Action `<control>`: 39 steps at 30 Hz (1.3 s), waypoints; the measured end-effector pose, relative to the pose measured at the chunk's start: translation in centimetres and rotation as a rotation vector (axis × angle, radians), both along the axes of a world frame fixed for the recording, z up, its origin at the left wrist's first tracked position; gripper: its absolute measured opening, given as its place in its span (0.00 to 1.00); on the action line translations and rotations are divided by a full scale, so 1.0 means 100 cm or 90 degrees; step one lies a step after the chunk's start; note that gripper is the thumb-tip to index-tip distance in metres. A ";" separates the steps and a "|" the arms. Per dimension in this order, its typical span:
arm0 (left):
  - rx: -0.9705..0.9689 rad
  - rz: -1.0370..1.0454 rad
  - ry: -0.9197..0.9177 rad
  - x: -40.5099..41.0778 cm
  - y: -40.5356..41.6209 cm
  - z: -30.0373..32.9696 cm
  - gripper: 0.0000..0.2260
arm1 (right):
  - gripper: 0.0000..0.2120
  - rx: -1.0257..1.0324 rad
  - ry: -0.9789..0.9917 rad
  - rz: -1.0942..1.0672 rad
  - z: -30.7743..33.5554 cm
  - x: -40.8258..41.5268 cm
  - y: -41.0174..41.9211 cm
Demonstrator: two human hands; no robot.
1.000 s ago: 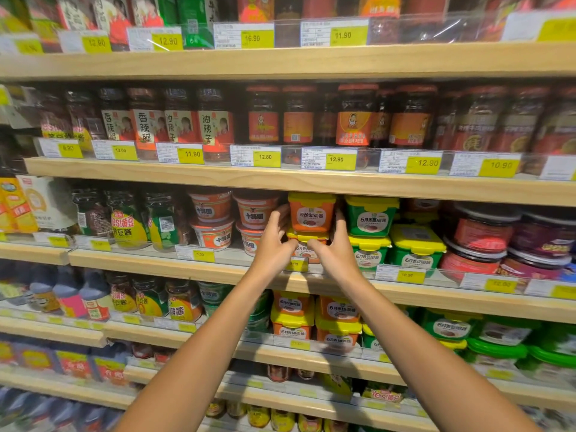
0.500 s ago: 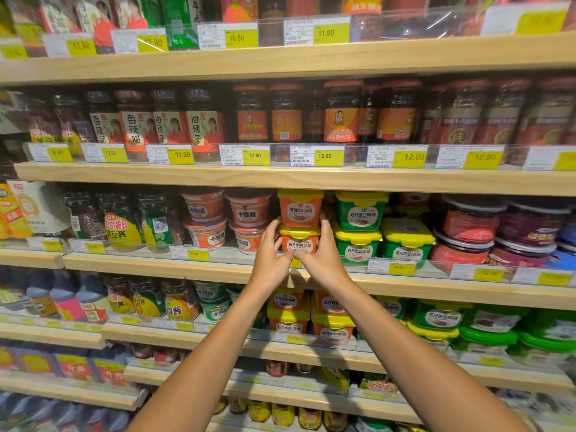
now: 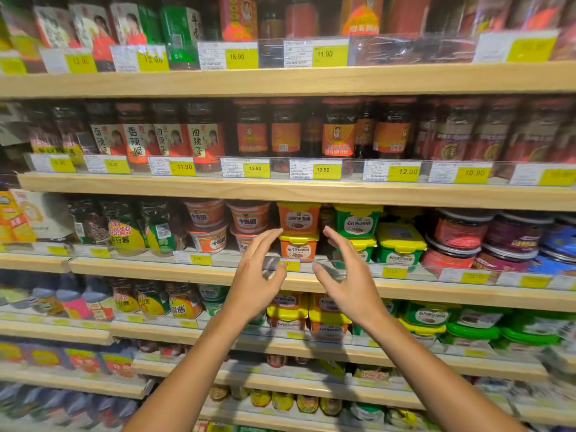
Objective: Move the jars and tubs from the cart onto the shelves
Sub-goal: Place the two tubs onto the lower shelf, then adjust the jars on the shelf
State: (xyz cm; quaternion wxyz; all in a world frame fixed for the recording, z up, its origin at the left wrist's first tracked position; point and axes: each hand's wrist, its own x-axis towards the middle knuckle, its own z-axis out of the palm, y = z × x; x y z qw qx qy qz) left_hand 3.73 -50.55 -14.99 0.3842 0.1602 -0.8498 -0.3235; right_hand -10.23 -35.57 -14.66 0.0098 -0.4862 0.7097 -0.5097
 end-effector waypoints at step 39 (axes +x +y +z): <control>-0.370 0.018 -0.186 -0.072 0.024 0.177 0.23 | 0.27 0.205 0.385 -0.228 0.176 -0.101 0.061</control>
